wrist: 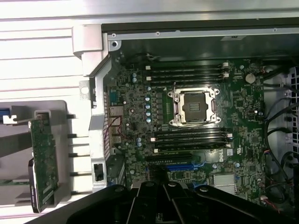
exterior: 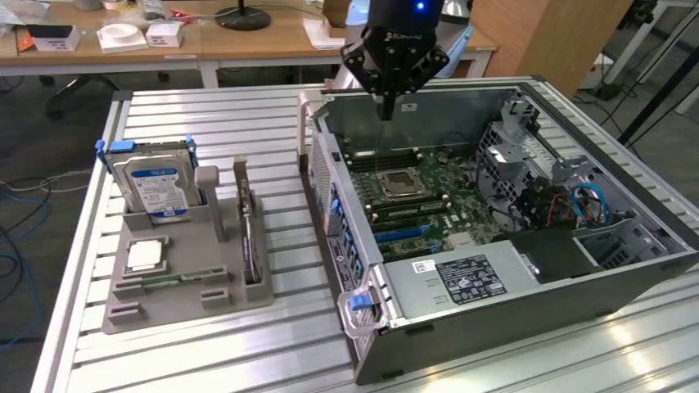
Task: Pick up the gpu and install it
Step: 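Reach for the gpu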
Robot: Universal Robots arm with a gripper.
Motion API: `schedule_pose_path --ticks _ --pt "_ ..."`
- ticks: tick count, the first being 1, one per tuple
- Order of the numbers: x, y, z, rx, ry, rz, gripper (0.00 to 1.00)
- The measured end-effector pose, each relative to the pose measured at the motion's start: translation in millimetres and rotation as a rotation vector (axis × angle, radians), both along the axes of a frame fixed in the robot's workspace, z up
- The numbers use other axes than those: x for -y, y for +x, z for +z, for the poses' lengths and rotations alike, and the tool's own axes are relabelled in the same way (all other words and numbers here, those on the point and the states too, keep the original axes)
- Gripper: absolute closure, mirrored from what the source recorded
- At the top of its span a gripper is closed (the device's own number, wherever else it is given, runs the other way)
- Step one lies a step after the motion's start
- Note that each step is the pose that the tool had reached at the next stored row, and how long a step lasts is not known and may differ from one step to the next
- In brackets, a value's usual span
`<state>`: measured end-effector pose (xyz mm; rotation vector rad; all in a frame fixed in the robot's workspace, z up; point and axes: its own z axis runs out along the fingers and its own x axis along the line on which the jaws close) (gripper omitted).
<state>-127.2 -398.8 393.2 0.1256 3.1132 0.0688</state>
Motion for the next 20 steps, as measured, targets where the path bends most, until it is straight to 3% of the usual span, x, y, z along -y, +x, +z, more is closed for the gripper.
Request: schedule_pose_path --ticks 20 --pt "0.0 -22.6 -0.3 0.0000 -0.0001 0.000 0.89"
